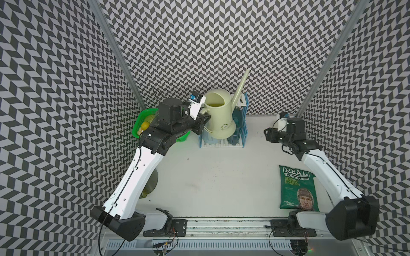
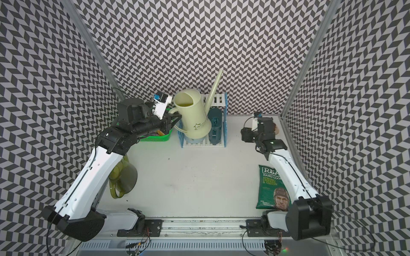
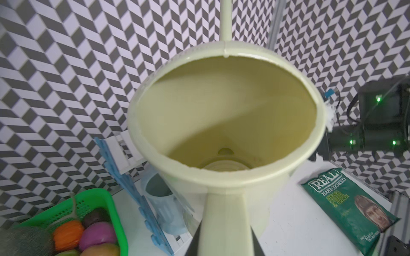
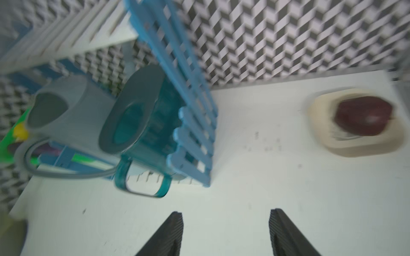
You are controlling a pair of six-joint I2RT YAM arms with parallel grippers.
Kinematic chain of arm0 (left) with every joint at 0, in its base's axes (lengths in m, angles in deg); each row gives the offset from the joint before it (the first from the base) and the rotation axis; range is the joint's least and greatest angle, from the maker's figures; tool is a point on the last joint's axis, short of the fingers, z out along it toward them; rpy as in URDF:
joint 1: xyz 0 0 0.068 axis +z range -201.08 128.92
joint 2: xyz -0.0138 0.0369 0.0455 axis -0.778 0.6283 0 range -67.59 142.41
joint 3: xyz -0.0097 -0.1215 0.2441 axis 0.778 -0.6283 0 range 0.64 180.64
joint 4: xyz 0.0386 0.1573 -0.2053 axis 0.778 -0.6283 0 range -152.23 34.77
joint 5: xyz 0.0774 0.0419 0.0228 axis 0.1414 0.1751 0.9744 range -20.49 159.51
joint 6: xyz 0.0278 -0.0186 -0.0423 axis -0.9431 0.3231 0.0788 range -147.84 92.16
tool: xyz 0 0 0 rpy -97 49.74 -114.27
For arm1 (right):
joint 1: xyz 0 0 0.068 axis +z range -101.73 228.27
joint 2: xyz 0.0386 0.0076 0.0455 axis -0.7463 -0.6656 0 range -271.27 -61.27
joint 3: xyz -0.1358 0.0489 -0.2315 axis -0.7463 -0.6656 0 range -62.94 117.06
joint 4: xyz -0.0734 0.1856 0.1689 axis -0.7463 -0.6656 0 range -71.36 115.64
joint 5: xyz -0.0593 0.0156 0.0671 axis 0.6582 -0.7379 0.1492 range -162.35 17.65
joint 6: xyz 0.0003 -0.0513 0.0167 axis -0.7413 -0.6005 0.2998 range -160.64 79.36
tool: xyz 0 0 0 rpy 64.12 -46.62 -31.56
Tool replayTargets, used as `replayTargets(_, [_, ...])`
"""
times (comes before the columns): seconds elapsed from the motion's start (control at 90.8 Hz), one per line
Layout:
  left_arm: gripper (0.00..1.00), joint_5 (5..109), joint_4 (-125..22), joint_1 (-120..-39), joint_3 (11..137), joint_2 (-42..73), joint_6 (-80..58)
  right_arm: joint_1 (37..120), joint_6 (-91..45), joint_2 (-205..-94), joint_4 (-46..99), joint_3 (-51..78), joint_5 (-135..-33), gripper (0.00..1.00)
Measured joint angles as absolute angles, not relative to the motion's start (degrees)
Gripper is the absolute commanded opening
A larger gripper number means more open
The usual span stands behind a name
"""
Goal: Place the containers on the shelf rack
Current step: 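Pick up a container from the center of the board, then move the shelf to the center of the board.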
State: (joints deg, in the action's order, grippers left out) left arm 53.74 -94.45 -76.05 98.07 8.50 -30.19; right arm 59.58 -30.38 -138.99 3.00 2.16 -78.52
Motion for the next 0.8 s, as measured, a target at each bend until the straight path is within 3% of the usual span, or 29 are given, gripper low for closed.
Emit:
replayTargets(0.364, [0.09,61.15,-94.34,-74.54,99.47,7.0,-27.94,68.39,-29.72,-154.09,7.73,5.48,-73.76,0.6])
replayTargets(0.804, [0.09,67.05,-93.08,-74.54,99.47,5.25,-27.09,72.41,-27.1,-160.82,12.51,9.15,-66.92,0.36])
